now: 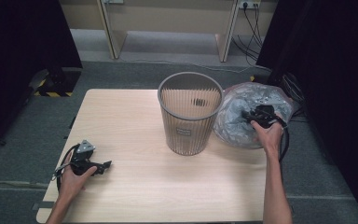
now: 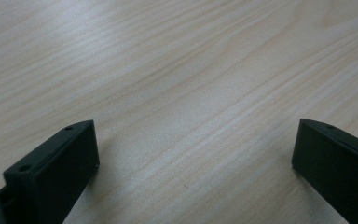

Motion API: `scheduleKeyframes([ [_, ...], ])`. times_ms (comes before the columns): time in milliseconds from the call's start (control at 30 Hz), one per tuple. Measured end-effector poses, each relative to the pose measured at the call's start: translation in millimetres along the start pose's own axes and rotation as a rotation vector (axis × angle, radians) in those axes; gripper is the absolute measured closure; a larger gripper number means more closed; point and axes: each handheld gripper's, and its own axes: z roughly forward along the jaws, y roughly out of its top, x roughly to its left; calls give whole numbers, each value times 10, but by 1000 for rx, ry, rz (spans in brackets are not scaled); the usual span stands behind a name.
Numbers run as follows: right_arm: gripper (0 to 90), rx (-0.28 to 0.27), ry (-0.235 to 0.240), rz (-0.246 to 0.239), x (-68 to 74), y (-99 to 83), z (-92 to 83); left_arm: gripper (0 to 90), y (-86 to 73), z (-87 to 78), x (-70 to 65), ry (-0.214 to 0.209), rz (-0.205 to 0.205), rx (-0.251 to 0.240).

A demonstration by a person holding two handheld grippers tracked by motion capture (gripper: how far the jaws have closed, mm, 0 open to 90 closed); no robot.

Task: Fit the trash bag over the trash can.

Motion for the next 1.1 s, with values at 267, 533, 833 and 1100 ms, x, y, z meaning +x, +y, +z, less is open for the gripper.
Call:
scheduleKeyframes([
  [267, 756, -29, 6, 4, -13, 110, -114, 0, 0, 0, -1, 0, 0, -1],
  [533, 756, -67, 8, 24, -96, 203, -295, 0, 0, 1, -3, -3, 3, -1],
  [833, 756, -75, 18, 36, -126, 303, -362, 0, -1, 1, -5, -6, 3, -1],
  [1100, 756, -93, 25, 48, -167, 524, -498, 0, -1, 1, -6, -6, 4, -1],
])
